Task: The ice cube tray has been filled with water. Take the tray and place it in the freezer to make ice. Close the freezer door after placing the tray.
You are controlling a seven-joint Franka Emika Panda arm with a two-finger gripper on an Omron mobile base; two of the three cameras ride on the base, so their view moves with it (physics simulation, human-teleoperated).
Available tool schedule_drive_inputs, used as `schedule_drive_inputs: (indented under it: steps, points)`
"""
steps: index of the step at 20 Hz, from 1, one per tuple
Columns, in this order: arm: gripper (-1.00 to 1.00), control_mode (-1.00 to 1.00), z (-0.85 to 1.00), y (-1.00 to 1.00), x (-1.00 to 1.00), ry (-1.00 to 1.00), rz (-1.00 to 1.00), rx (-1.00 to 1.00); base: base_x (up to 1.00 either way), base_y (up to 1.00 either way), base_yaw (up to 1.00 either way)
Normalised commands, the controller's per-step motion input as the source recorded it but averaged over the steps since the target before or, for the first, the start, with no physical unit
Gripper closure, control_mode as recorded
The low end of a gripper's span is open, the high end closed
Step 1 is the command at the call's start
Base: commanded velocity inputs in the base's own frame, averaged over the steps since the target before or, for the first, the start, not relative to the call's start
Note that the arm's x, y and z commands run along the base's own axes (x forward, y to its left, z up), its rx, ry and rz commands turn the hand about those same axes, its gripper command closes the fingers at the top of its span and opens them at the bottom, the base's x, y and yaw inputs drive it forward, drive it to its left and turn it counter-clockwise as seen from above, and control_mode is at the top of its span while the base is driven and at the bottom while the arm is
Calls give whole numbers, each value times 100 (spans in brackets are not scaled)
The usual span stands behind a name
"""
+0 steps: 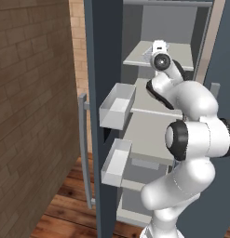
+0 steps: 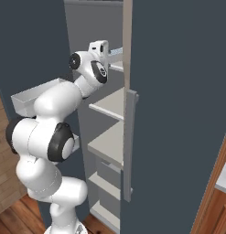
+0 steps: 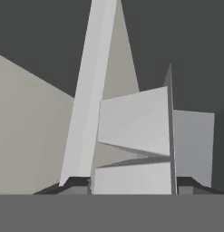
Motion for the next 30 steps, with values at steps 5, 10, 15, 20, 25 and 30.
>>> schedule_drive_inputs:
  steps: [5, 10, 15, 20, 25, 30]
  points:
    - [100, -100, -45, -14, 26, 0, 0, 0, 0, 0, 0]
    - [-100, -100, -45, 0, 14, 0, 0, -1, 0, 0, 0]
    - [-100, -100, -13, 0, 1, -3, 0, 0, 0, 0, 0]
    - [-100, -100, 0, 0, 0, 0, 0, 0, 0, 0, 0]
    - [-100, -100, 7, 0, 28, 0, 0, 0, 0, 0, 0]
    - [-100, -100, -2, -3, 40, -17, 0, 0, 0, 0, 0]
